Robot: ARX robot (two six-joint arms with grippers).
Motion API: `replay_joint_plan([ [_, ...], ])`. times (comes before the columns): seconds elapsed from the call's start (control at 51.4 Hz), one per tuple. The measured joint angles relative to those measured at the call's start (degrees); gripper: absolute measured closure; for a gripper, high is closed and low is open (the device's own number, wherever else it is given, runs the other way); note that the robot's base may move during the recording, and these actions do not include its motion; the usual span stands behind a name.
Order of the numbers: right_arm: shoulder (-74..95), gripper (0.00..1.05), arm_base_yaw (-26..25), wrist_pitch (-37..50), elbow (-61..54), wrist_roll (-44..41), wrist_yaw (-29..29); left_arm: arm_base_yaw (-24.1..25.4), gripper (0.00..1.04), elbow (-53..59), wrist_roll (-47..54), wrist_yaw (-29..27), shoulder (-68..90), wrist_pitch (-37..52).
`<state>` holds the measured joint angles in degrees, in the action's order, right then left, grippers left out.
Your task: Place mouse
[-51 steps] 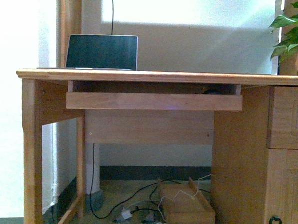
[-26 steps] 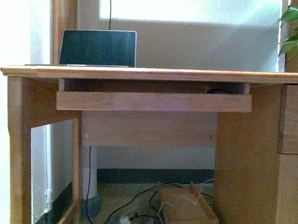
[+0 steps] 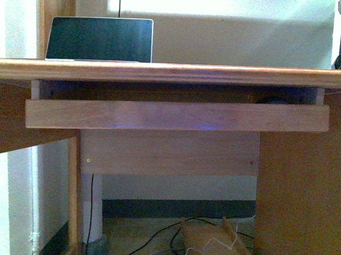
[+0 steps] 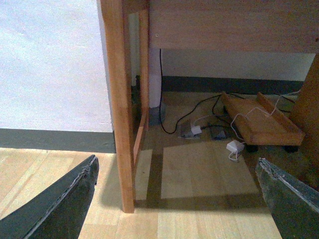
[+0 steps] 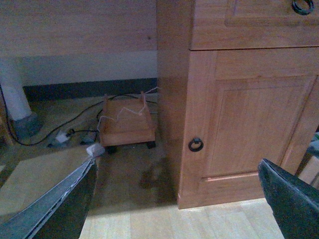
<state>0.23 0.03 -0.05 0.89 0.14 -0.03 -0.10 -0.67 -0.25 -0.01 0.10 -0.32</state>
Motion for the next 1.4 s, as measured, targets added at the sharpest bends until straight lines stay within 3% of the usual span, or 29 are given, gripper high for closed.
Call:
replay_joint_plan([
  [1.4,0.0,0.07,0.0,0.0,0.0,0.0,0.02,0.0,0.08,0.0,0.0,0.0,0.0,0.0],
])
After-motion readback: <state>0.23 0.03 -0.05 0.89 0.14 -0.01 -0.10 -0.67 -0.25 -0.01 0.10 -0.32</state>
